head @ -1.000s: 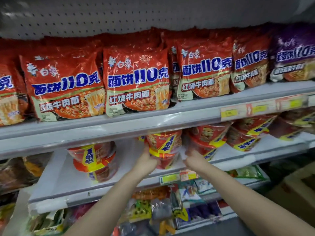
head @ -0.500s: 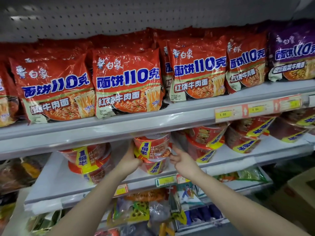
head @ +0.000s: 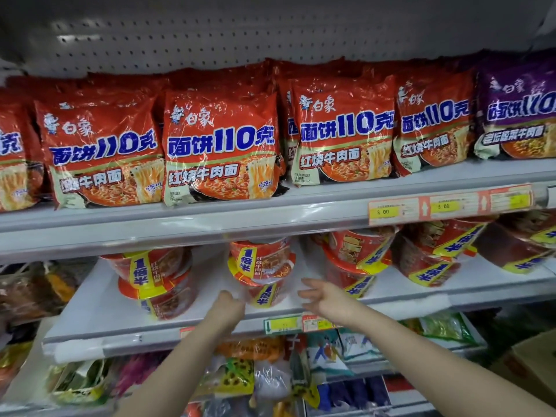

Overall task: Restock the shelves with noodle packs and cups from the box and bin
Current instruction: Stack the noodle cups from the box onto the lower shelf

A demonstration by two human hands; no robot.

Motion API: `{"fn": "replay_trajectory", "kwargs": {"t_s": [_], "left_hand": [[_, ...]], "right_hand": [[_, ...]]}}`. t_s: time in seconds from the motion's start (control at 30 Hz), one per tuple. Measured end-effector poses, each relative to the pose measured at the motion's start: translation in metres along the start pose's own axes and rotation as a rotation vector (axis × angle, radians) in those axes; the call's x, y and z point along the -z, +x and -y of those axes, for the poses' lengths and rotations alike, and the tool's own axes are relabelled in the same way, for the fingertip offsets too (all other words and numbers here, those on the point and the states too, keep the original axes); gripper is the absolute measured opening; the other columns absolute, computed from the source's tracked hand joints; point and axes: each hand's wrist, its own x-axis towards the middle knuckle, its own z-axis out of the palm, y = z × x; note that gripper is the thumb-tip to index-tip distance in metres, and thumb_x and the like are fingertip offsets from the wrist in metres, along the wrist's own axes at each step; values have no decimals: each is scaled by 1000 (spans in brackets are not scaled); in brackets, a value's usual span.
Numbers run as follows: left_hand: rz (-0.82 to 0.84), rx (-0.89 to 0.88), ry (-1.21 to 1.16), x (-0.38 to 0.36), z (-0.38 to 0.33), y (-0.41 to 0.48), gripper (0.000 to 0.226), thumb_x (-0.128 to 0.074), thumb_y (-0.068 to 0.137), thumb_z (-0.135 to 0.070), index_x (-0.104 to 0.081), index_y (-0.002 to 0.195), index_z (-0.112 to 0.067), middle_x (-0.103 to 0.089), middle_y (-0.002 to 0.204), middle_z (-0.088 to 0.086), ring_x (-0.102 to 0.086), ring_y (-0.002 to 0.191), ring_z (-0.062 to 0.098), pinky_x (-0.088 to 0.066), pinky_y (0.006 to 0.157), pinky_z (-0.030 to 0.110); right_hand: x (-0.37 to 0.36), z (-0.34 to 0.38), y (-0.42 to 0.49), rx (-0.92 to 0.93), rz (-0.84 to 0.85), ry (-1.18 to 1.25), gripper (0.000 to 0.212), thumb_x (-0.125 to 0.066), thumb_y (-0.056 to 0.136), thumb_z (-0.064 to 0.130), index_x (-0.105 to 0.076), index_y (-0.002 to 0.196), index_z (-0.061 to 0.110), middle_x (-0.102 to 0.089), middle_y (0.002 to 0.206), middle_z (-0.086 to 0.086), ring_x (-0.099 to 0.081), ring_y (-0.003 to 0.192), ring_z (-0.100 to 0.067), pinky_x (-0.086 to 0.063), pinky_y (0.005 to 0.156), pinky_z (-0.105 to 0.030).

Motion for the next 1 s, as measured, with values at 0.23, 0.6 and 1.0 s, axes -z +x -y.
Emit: {"fn": "replay_trajectory", "kwargs": {"t_s": [0.23,0.6,1.0], "left_hand": [[330,-114,-49,-58,-39,-38,49,-54,82,-14,-51,131,-19,-56,116,20,-62,103,28,-56,76,39],[316,-480,-190,-107,-153,-51,72,-59,92,-4,-20,144,-35,-56,119,-8,-52,87,-4,-45,63,9],[287,-453,-179,-108,-136,-26,95,-62,86,-6,-5,156,-36,-54,136,-6,-52,106,-3,-47,77,19]], "right_hand": [[89,-53,-41,-289,-33,-23,14,-56,95,7,-60,109,4,-74,96,-14,-73,81,-27,-55,68,-33],[113,-39,-44,72,-439,-3,69,-54,95,7,-22,154,26,-47,134,6,-44,122,-12,-35,93,-25],[87,-48,-36,90,-459,47,75,-52,98,11,-10,155,34,-48,132,12,-49,116,-7,-39,86,-16]]}}
